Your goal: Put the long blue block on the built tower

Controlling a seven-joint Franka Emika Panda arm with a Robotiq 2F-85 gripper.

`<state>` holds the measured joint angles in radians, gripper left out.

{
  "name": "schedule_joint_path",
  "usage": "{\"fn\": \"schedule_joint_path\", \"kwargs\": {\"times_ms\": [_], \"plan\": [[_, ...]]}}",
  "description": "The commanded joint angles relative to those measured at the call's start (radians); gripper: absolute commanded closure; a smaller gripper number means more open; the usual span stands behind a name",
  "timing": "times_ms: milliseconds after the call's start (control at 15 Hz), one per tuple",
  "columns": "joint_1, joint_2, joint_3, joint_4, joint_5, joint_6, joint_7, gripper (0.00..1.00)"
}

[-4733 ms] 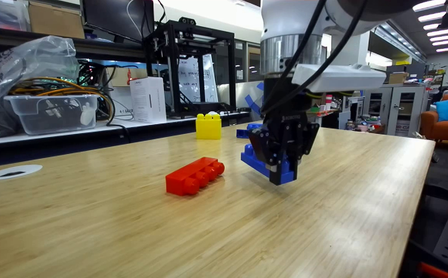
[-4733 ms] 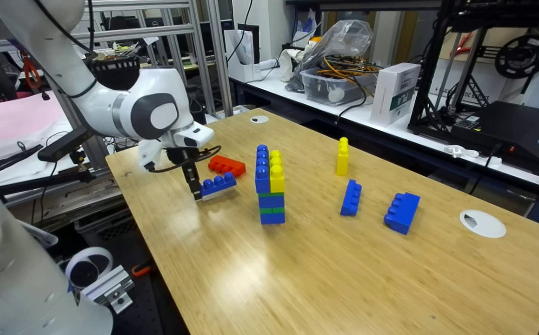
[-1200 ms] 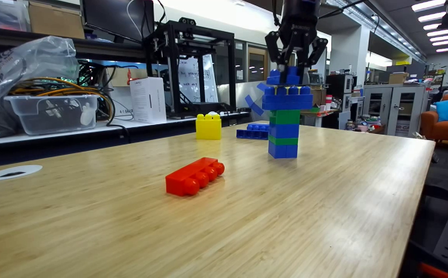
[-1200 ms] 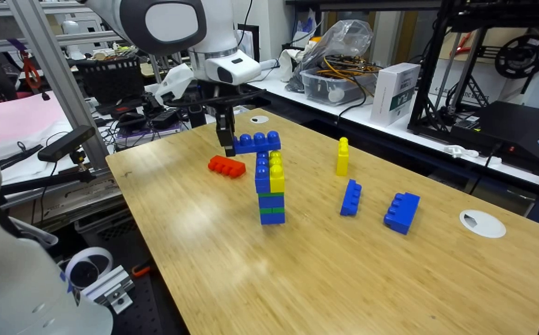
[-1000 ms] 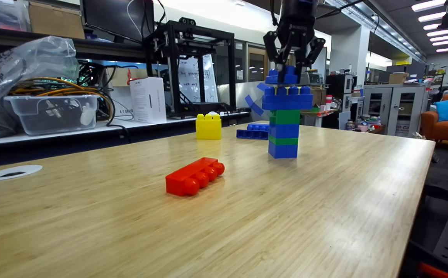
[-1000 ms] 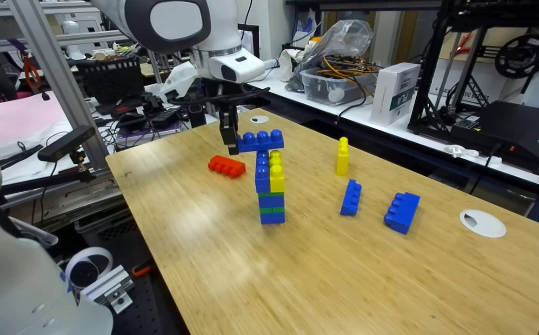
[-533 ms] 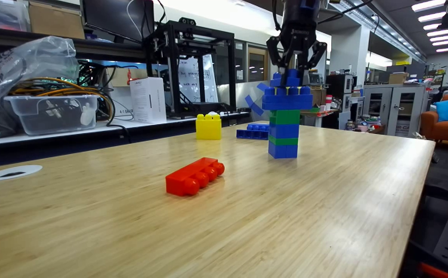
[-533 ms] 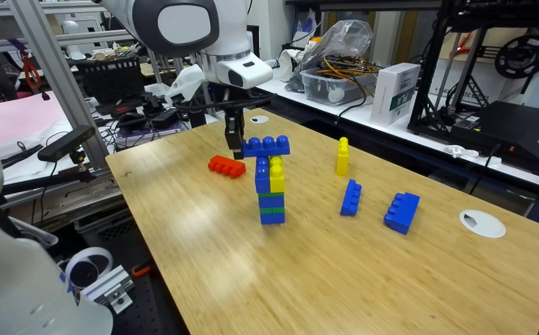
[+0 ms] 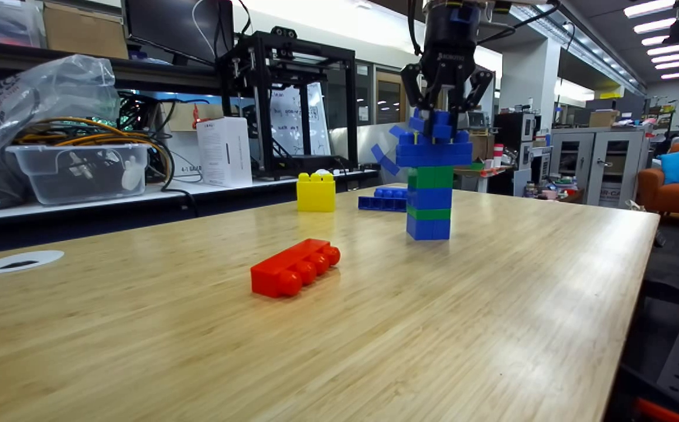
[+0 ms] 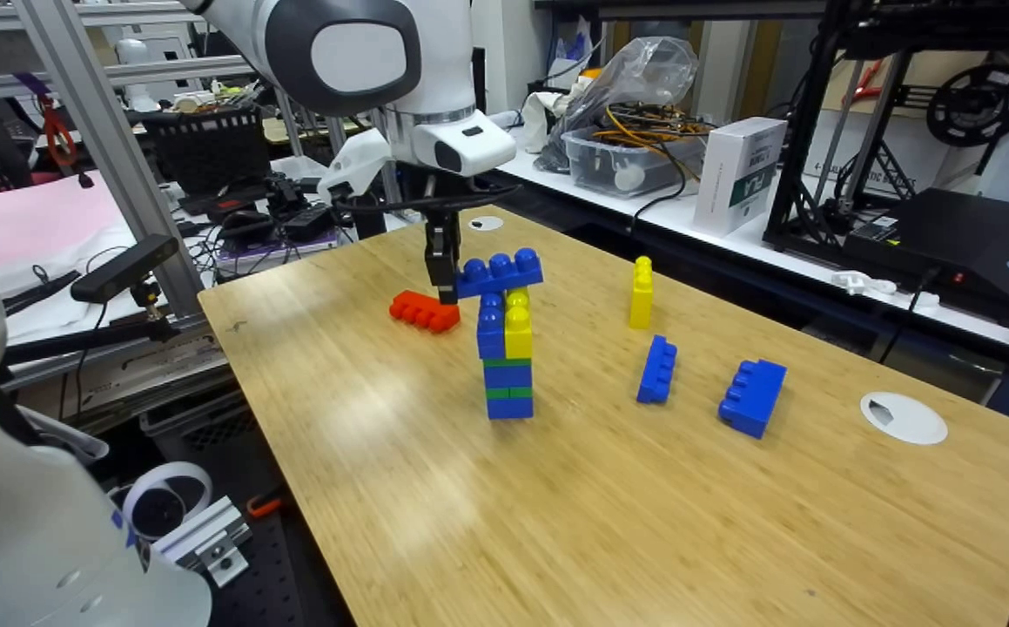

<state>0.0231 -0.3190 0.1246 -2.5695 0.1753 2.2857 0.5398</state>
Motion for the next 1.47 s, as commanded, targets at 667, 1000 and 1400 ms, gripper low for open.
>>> {"fn": "schedule_joint_path", "kwargs": {"times_ms": [667, 1000, 1400], "plan": [[0.021, 0.056, 0.044, 0.053, -0.030, -0.024, 0.095, 0.90], [0.039, -0.002, 0.070, 0.038, -0.052, -0.075, 0.140, 0.90], [0.047, -0.080, 0.054, 0.054, -0.020, -0.226, 0.120, 0.90]]}}
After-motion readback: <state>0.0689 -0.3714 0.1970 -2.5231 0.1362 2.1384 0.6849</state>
